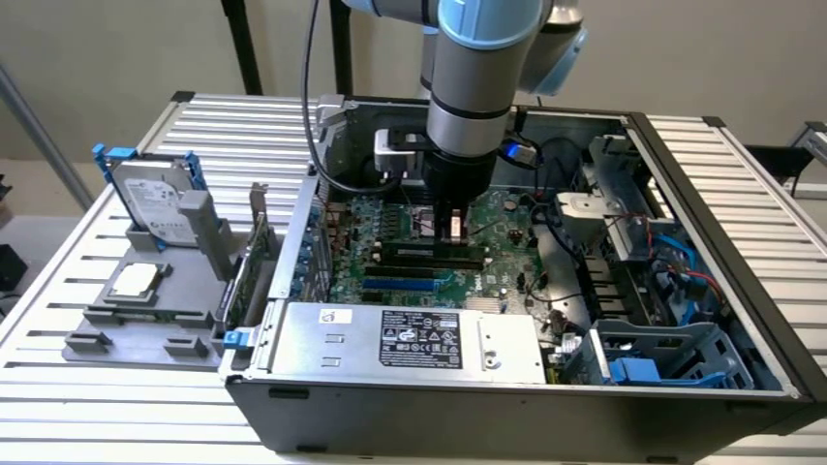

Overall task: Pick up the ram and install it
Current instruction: 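Insert the ram into the slot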

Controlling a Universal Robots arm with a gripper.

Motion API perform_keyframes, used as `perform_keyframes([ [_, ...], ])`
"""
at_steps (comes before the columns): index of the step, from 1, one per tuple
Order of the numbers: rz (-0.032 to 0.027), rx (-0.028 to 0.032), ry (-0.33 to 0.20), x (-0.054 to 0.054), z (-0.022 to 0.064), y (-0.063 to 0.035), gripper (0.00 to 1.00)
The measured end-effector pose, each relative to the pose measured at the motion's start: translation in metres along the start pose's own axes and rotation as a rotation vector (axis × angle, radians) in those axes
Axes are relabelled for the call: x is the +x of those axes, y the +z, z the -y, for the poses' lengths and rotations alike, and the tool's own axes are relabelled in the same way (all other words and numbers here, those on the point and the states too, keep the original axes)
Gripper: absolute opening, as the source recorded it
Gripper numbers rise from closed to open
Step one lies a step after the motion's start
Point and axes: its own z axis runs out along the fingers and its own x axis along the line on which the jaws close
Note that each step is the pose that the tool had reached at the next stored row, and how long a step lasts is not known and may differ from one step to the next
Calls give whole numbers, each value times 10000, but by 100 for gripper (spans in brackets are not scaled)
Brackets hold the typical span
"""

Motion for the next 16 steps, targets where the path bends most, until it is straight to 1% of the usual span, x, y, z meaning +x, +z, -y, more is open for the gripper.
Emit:
perform_keyframes([
  [3,-26,8,1,-2,0,8,14],
  [16,-34,8,1,-18,1,37,14],
])
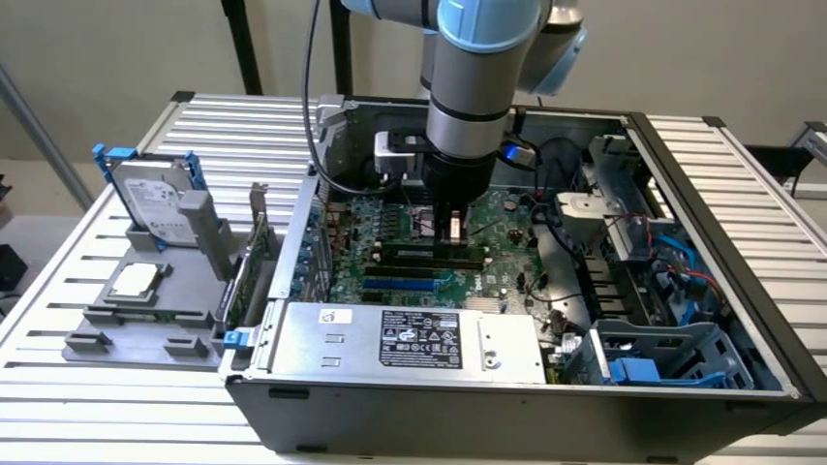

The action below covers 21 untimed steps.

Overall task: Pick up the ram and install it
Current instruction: 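Insert the ram into the slot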

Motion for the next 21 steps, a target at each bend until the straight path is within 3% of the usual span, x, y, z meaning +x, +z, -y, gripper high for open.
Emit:
perform_keyframes([
  [17,1,2,0,-8,1,42,14],
  [21,-2,1,0,-8,1,37,22],
])
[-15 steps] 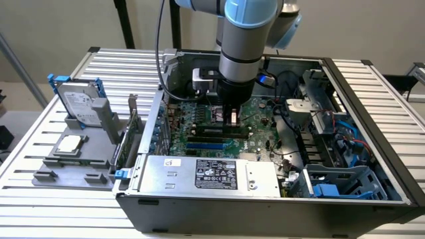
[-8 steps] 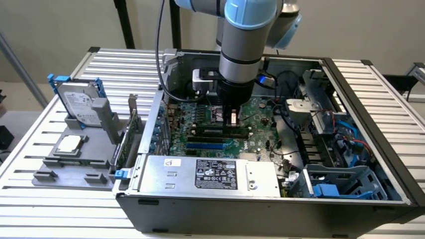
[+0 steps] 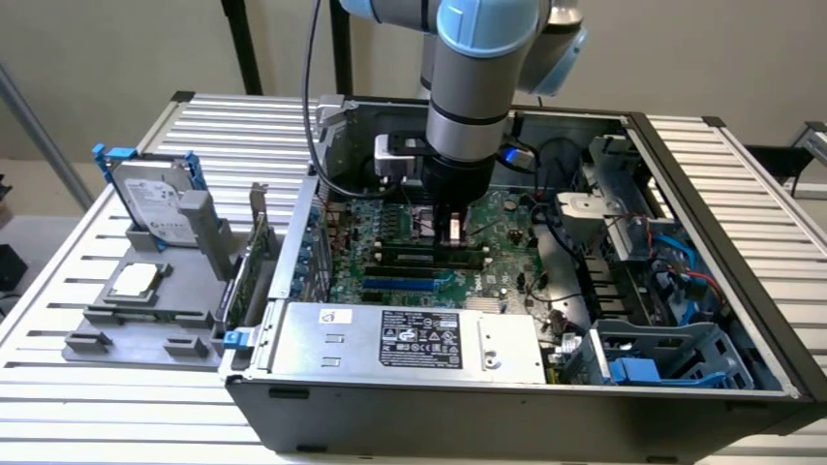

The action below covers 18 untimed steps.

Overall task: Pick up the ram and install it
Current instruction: 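Insert the ram into the slot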

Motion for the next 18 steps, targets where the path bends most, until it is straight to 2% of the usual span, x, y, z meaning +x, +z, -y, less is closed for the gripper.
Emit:
perform_keyframes([
  [5,2,0,2,-1,-14,-107,22],
  [10,1,0,0,-3,-78,-223,20],
  [11,1,0,1,-3,-85,-233,20],
  [12,4,1,0,-3,-89,-236,13],
  [13,4,2,0,-4,-89,-236,11],
  [18,3,1,0,-3,-89,-237,11],
])
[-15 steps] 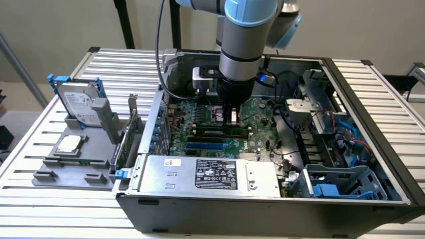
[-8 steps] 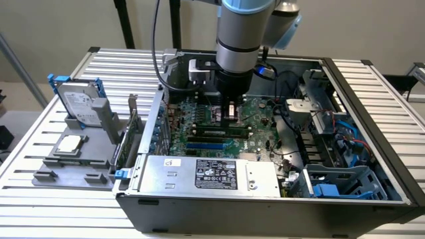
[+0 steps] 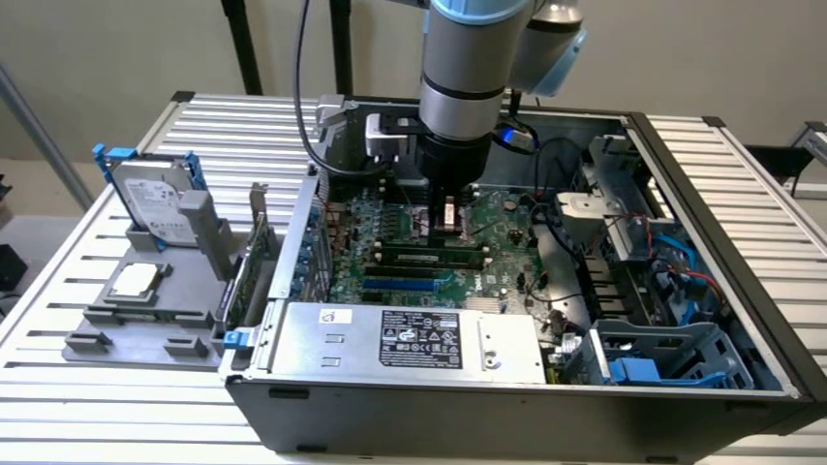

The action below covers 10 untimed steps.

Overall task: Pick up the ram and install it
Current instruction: 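Insert the ram into the slot, then press down the ram until it locks into place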

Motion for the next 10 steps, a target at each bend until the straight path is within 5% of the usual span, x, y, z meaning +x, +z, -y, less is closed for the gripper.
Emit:
perform_keyframes([
  [10,0,0,1,0,0,0,11],
])
